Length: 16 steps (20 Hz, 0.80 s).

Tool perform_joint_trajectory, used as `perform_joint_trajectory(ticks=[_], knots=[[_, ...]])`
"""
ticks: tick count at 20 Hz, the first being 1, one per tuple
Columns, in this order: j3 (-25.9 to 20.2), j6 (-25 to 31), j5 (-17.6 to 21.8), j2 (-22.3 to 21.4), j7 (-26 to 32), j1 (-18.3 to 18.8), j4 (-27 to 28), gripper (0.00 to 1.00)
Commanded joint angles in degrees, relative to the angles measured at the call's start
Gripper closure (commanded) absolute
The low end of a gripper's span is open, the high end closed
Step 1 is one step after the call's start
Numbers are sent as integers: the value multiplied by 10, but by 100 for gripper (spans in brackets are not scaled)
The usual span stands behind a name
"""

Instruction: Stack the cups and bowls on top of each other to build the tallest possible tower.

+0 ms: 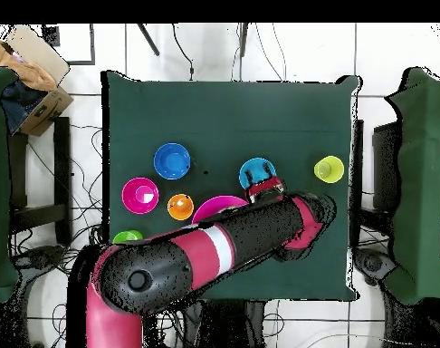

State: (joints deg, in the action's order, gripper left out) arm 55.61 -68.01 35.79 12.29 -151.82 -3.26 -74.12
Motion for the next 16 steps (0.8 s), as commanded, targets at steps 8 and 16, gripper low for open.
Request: perform_joint_trajectory(ticks=[8,16], knots=[[-51,50,19,19,50,-4,8,0],[-40,131,11,28,20,-32,17,0]])
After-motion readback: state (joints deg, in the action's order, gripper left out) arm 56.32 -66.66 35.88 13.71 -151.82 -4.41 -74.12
